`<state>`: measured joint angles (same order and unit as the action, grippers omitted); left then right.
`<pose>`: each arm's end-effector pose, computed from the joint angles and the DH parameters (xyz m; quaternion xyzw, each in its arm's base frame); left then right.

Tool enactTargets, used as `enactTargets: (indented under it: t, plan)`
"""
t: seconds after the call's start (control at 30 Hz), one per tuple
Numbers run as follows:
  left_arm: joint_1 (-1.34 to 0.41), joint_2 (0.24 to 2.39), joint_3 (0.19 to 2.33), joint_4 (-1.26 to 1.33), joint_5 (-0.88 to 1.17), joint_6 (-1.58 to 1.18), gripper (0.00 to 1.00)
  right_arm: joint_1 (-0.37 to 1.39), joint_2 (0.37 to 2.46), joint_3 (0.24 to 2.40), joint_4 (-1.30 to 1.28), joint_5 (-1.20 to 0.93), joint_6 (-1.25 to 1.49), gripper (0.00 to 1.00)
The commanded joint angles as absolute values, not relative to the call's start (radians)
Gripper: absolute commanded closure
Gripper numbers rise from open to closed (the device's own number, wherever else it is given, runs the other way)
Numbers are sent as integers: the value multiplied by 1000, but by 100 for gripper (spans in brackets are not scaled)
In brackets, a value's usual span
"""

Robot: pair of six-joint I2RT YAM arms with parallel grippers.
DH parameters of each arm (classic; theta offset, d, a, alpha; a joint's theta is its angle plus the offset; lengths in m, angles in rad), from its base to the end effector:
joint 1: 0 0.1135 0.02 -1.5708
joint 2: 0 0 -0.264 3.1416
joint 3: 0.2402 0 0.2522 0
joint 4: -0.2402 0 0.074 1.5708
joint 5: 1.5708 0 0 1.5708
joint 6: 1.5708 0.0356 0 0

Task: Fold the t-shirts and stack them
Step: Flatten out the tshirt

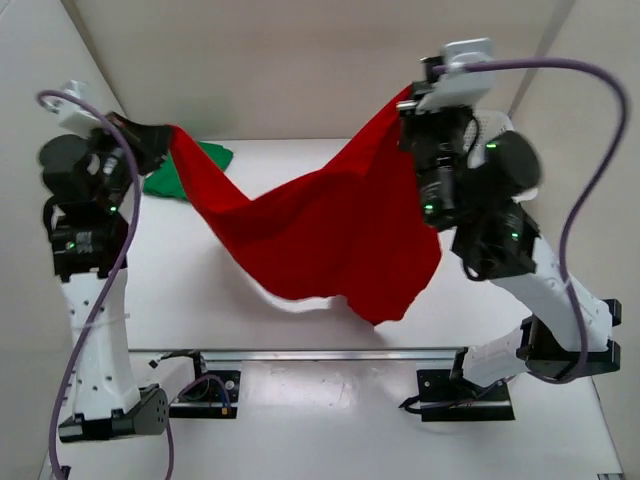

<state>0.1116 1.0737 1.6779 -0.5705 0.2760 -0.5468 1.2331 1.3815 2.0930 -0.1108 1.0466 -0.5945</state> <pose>0.1698 0.0093 0.5377 -0.1290 0.6835 -0.2471 0.6747 0.0928 0.1713 0.6301 -0.0498 0.5967 0.0193 0.8007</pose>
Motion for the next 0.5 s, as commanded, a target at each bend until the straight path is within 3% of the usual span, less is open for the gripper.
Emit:
enactTargets:
  t: [0.0,0.07,0.1,0.27,0.37,0.47]
  plan:
    - [81,1112,1504,-525,230,-569,100,1123,1352,2023,-155,1094,-556,100]
    - [40,1124,1404,-497,164,-551,100,954,1344,1941,-458,784,-245,100]
    - [43,1134,1363,-491,172,-539,100,761,1359,1901,-588,526,-54,100]
    - [44,1143,1179,-440,157,-494,100,550,1312,1520,-496,202,127,100]
    - [15,1236,1118,-388,132,-482,100,413,1420,1528,-518,24,123,100]
    - [21,1418,1202,-360,141,-494,100,333,1685,1808,-650,-11,68,100]
